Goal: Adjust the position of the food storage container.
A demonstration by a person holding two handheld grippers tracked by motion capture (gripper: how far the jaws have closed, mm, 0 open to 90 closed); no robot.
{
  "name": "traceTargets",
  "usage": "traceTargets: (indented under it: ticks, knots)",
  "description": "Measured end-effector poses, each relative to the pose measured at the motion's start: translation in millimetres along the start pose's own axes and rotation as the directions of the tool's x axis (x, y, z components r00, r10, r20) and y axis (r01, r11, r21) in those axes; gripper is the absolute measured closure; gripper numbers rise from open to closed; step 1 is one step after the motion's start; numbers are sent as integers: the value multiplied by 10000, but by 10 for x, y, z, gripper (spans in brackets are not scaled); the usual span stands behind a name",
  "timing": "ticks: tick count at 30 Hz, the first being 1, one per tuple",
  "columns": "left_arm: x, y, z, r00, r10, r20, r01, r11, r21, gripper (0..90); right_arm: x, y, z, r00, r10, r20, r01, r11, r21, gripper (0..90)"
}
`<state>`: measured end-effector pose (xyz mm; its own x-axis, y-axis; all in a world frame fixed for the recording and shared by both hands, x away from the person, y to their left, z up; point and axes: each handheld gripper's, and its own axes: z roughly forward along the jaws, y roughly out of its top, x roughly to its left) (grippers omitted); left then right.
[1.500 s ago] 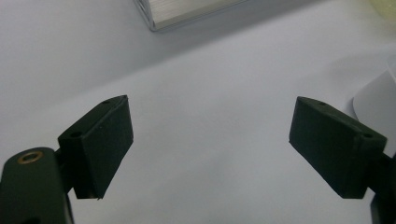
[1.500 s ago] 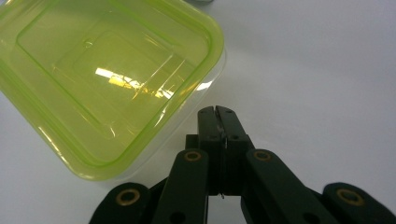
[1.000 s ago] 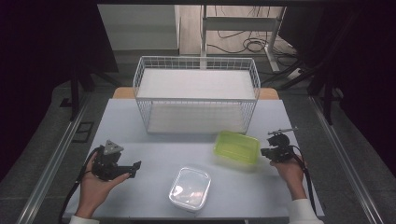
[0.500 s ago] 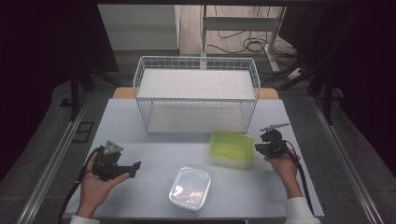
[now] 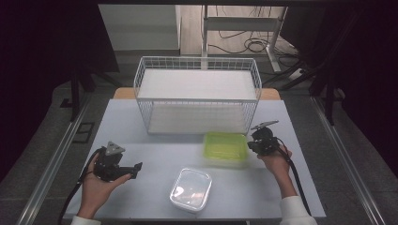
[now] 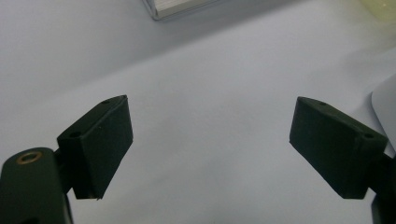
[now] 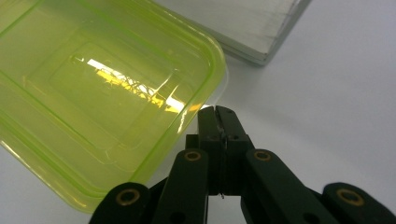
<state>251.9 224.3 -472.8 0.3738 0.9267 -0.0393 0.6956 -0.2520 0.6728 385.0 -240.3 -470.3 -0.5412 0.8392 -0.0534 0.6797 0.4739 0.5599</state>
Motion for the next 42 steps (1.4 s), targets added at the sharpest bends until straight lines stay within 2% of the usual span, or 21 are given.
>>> traceTargets:
  ticks: [8, 13, 16, 17, 18, 21, 22, 23, 26, 37, 41, 42]
  knots:
    - [11, 2, -17, 10000, -40, 9, 40, 10000, -76, 130, 72, 42, 54, 9998, -143, -145, 142, 9999, -62, 891]
    - [85, 8, -91, 9996, -221, -174, 216, 9993, -292, 130, 92, 62, 82, 9998, -157, -155, 156, 9998, -98, 891]
    - [193, 13, -197, 9988, -482, -98, 475, 9973, -557, 131, 136, 91, 111, 9996, -229, -145, 227, 9997, -101, 891]
    - [193, 13, -197, 9988, -482, -98, 475, 9973, -557, 132, 150, 100, 117, 9995, -263, -189, 261, 9996, -108, 891]
    - [285, 12, -289, 9969, -790, 54, 792, 9938, -777, 133, 179, 115, 127, 9992, -332, -224, 330, 9994, -94, 891]
    - [395, 3, -405, 9928, -1183, 203, 1198, 9871, -1059, 132, 248, 144, 147, 9982, -494, -351, 491, 9988, -93, 891]
    - [395, 3, -405, 9928, -1183, 203, 1198, 9871, -1059, 132, 248, 144, 147, 9982, -494, -351, 491, 9988, -93, 891]
    - [424, -1, -441, 9912, -1300, 234, 1318, 9845, -1154, 132, 303, 160, 160, 9965, -603, -571, 597, 9981, -122, 891]
    - [492, -8, -547, 9883, -1507, 244, 1527, 9787, -1373, 132, 383, 180, 173, 9946, -703, -762, 698, 9975, -100, 890]
    - [456, 9, -551, 9884, -1465, 395, 1505, 9800, -1300, 134, 560, 246, 220, 9904, -960, -990, 929, 9950, -359, 890]
    - [376, 26, -484, 9896, -1342, 525, 1394, 9837, -1134, 134, 597, 262, 246, 9903, -945, -1015, 904, 9949, -449, 891]
    - [333, 36, -446, 9910, -1215, 557, 1267, 9867, -1020, 133, 605, 267, 252, 9900, -1000, -998, 957, 9943, -475, 890]
